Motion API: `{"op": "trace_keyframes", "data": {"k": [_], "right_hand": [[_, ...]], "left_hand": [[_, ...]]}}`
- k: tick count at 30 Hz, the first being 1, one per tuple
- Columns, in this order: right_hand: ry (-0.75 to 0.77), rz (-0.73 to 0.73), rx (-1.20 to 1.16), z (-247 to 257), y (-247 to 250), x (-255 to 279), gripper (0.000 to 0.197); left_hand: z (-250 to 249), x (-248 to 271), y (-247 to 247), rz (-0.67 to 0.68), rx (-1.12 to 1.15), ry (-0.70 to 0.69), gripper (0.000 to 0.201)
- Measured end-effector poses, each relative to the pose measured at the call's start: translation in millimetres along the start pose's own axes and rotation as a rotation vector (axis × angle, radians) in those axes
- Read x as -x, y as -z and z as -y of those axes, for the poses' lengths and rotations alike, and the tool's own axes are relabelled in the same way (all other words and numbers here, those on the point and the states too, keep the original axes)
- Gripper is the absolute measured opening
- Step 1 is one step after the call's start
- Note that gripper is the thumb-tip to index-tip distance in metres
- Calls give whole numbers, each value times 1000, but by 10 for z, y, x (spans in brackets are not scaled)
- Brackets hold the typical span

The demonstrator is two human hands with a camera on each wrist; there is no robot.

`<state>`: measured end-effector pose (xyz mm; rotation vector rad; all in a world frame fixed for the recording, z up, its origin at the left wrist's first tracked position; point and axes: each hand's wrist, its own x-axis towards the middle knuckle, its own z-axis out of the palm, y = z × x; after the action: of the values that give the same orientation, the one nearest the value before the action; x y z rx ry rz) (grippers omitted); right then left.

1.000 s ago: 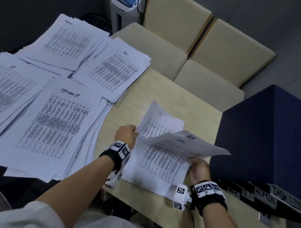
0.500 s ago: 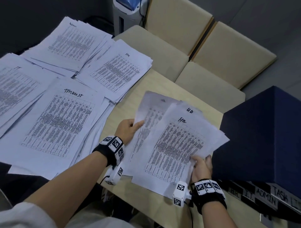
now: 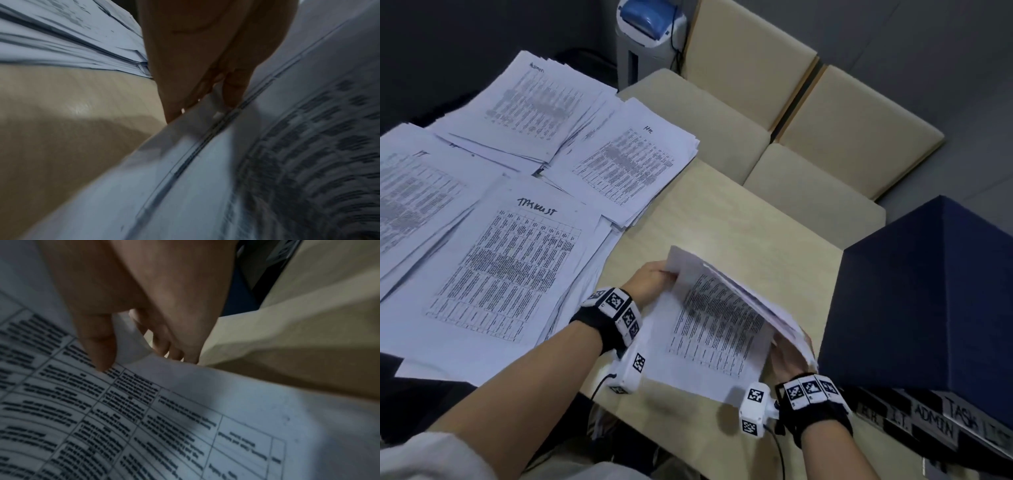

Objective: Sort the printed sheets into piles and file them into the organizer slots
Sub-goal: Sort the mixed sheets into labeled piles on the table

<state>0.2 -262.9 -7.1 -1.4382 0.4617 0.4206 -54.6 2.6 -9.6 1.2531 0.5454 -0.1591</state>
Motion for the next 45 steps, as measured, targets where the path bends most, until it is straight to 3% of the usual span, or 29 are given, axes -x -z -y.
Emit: {"op": "trace_keyframes", "data": {"k": [3, 7, 8, 10, 13, 17, 19, 22, 26, 28, 31, 34, 36, 39, 45], "right_hand": [[0, -1, -24, 37, -118, 18, 13], [16, -66, -29, 66, -335, -8, 67], [30, -49, -42, 103, -435, 20, 61], [35, 23, -45, 173, -592, 46, 26], [46, 125, 16, 261, -729, 66, 22], [39, 31, 231, 74, -582, -173, 9], [-44, -2, 355, -123, -425, -286, 9], [-154, 37, 549, -369, -259, -313, 9], [-15, -36, 714, -519, -256, -307, 20], [58, -58, 815, -582, -299, -344, 13], [42, -40, 934, -643, -275, -391, 20], [11, -58, 963, -607, -299, -373, 23], [-29, -55, 957, -642, -261, -396, 29], [-52, -120, 956, -506, -477, -247, 12], [-71, -135, 917, -508, -1188, 74, 10]], "left_hand": [[-41, -5, 146, -11, -86, 6, 41], [4, 31, 334, 124, -135, 45, 57], [15, 39, 343, 160, -186, 37, 59], [6, 35, 329, 154, -339, 3, 62], [-94, -44, 326, 19, -527, -91, 51], [-607, -251, 554, -131, -301, -130, 46], [-929, -460, 769, -210, -261, -173, 45], [-1399, -812, 1136, -365, -448, -216, 38], [-1735, -1314, 1577, -517, -673, -161, 31], [-1728, -1547, 1766, -547, -798, -97, 34], [-1693, -1768, 1948, -563, -979, -39, 31], [-1704, -1894, 2080, -611, -987, -54, 37], [-1724, -1859, 2171, -683, -963, -90, 40], [-1688, -1655, 2384, -742, -927, -103, 38], [-1093, -735, 2913, -767, -800, -111, 36]]}}
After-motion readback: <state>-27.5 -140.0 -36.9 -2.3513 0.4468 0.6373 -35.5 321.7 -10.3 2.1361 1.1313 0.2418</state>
